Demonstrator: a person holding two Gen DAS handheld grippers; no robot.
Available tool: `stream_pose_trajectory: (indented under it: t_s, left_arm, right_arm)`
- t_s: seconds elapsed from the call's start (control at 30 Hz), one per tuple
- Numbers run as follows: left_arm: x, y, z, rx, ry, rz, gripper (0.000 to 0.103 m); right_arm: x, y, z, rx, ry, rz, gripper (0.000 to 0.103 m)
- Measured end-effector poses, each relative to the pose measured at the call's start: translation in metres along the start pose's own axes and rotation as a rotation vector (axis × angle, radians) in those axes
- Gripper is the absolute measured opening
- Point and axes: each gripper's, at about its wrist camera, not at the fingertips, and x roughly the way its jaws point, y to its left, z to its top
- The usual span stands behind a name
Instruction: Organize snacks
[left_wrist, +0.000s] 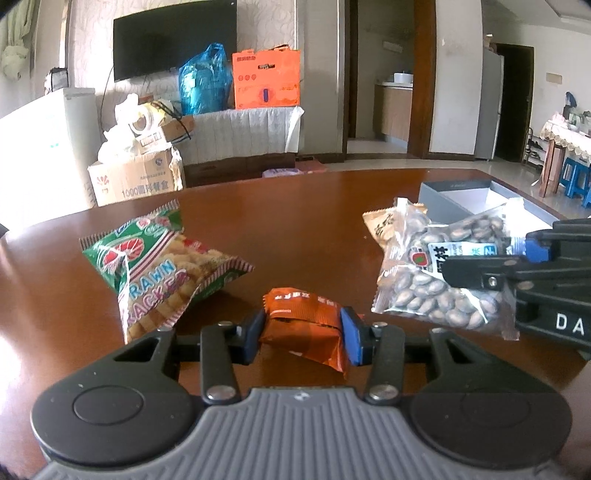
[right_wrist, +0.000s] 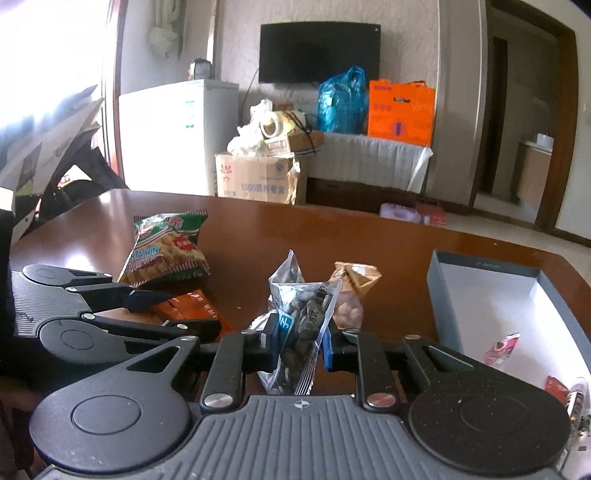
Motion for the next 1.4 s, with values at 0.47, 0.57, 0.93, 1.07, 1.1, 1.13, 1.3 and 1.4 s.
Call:
stream_pose_trajectory:
  t_s: [0.47, 0.57, 0.93, 1.07, 1.1, 1.13, 1.3, 1.4]
  left_arm:
    - [-0.006, -0.023, 0.015, 0.023, -0.031, -0.015, 0.043]
    - [-0.006, -0.026, 0.017, 0.019, -0.033, -0.02, 0.043]
    - [-0.009, -0.043, 0.026, 0.024, -0.051, -0.042, 0.043]
    - [-0.01, -0.054, 0.029, 0.049, -0.062, -0.039, 0.042]
    - [-0.01, -0.056, 0.03, 0.053, -0.064, -0.04, 0.042]
    - [-0.01, -0.058, 0.031, 0.053, -0.066, -0.044, 0.042]
    - [-0.011, -0.069, 0.038, 0.052, -0.073, -0.063, 0.042]
    - [-0.012, -0.077, 0.042, 0.053, -0.078, -0.078, 0.042]
  right_arm:
    - [-0.024, -0.019, 0.001, 0.034, -0.04, -0.014, 0.023]
    - [-0.028, -0.022, 0.001, 0.04, -0.048, -0.015, 0.023]
    - [-0.044, -0.039, 0.001, 0.058, -0.072, -0.033, 0.023]
    - [-0.05, -0.047, 0.0, 0.068, -0.078, -0.041, 0.023]
    - [-0.052, -0.049, 0.0, 0.071, -0.082, -0.043, 0.023]
    - [-0.053, -0.051, 0.001, 0.074, -0.085, -0.044, 0.023]
    - [-0.062, -0.06, 0.001, 0.086, -0.102, -0.052, 0.023]
    - [-0.066, -0.065, 0.001, 0.095, -0.11, -0.061, 0.023]
